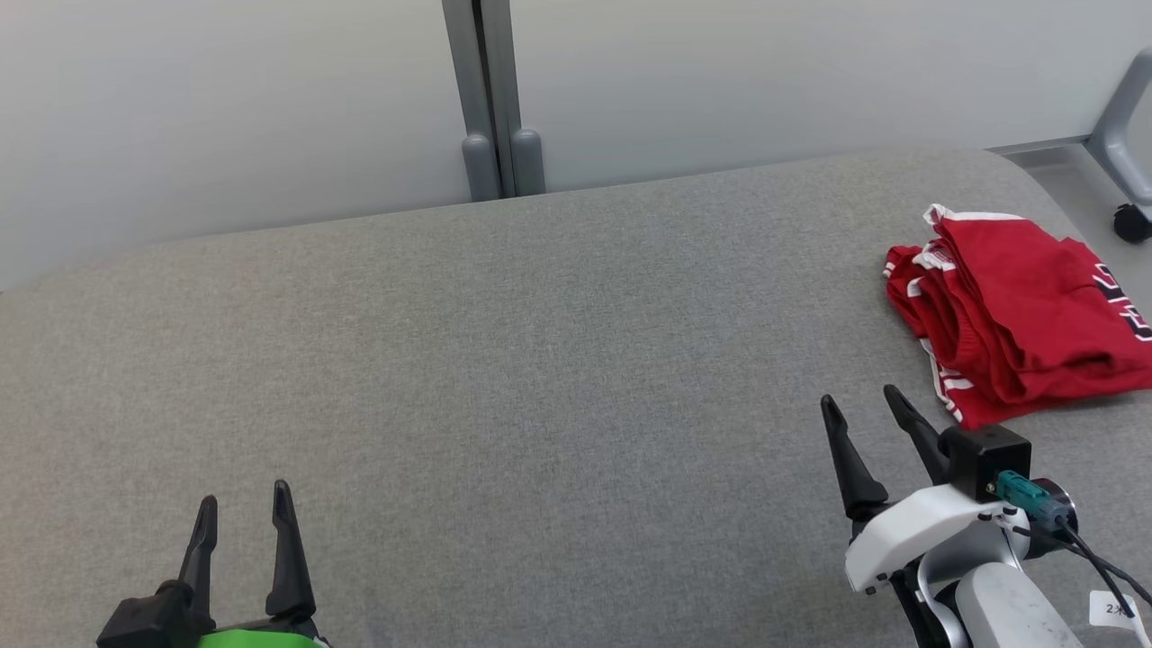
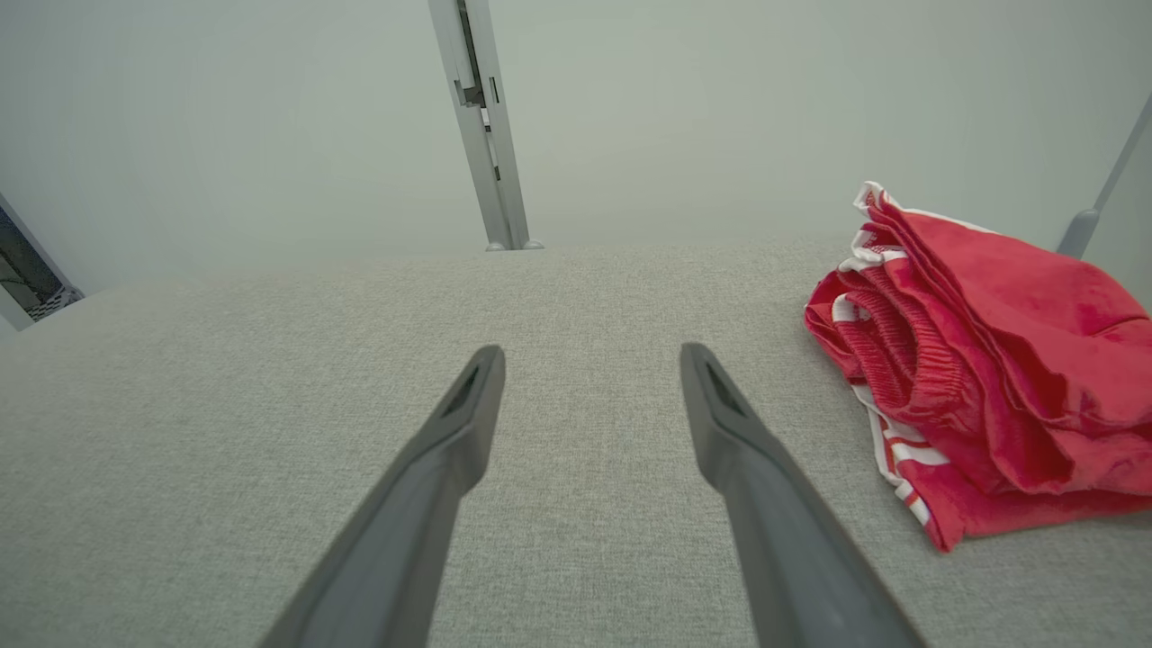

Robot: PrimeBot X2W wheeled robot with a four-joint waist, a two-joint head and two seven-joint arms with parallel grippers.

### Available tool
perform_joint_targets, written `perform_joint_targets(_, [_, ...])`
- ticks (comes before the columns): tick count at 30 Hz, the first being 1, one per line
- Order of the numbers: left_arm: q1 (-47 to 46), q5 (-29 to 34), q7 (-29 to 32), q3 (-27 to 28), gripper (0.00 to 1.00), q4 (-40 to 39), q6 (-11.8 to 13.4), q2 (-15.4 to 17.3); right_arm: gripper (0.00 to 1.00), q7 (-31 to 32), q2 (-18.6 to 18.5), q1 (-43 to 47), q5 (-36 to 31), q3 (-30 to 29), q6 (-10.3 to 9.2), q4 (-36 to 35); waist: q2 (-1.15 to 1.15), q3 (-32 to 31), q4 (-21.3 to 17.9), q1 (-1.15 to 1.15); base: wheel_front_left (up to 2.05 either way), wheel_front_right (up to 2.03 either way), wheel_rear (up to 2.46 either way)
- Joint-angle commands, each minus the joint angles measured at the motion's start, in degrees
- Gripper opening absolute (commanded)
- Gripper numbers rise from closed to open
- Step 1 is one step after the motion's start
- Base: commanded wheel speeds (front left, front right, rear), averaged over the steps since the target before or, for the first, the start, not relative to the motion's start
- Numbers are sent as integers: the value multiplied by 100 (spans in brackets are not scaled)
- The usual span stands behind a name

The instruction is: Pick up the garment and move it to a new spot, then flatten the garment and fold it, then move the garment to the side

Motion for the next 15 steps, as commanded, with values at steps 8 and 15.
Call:
perform_joint_targets(8, [80, 4, -15, 17, 100, 8, -4, 19, 100, 28, 21, 45, -14, 12, -10, -40, 0, 15, 36, 0, 0, 0, 0])
perform_joint_targets(15, [73, 42, -15, 38, 100, 24, -41, 19, 100, -5, 41, 12, 4, 15, -10, -31, 0, 12, 54, 0, 0, 0, 0])
